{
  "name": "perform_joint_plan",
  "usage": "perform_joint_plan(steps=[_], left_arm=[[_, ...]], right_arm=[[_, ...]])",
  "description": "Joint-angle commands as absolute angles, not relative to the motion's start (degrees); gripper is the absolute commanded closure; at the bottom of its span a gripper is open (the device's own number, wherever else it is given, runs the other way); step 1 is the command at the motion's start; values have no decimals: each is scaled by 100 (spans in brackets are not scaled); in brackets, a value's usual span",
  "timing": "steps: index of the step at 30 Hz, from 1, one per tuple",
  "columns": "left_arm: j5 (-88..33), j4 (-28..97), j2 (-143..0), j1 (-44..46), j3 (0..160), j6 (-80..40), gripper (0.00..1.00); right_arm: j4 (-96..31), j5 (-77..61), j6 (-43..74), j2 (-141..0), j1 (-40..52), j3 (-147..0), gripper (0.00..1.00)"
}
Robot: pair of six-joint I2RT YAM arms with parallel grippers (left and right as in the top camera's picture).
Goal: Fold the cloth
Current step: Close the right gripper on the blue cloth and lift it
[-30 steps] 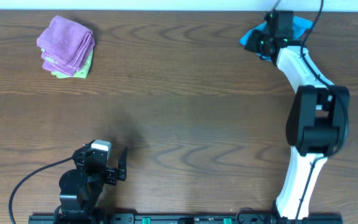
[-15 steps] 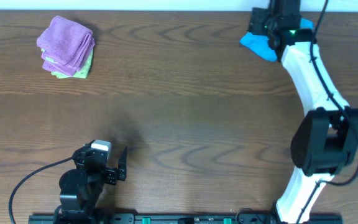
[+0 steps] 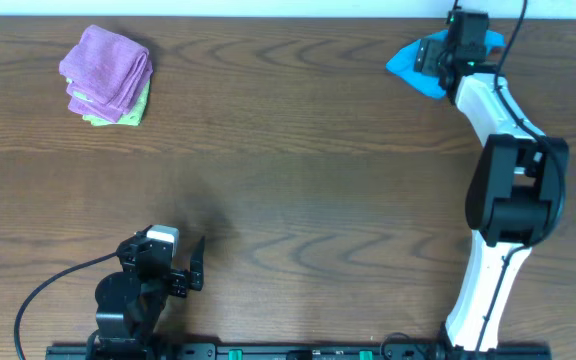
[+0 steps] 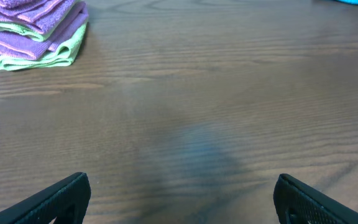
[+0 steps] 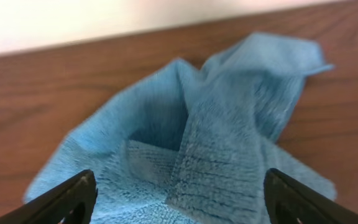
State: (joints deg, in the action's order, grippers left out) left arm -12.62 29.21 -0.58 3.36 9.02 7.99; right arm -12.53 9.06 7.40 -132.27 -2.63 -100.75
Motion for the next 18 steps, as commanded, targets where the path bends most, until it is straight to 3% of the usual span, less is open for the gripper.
perform_joint_plan(steps=[1,4,6,7,9,10,11,18], left_arm=[[-1223,2910,-25,301,810,899,5],[-1223,2910,-25,301,810,899,5],[-1223,2910,-25,301,810,899,5],[-1223,2910,-25,301,810,899,5],[-1223,2910,-25,301,810,902,5],[-1223,2910,-25,301,810,899,5],[-1223,2910,-25,301,810,899,5],[-1223,2910,-25,301,810,899,5]], right_arm=[[-1216,1017,838,-13493,-244,-10049,18],[-1201,1275,969,-13616,-246,-10049,20],[-1146,1422,982,-13670,-255,-10049,25],[-1125,1466,982,-13692,-259,-10049,32],[-1129,1479,982,-13701,-283,-10049,76],[-1131,1476,991,-13701,-298,-10049,92],[-1133,1481,1070,-13701,-305,-10049,99],[-1367,1452,1090,-13699,-252,-10051,99]])
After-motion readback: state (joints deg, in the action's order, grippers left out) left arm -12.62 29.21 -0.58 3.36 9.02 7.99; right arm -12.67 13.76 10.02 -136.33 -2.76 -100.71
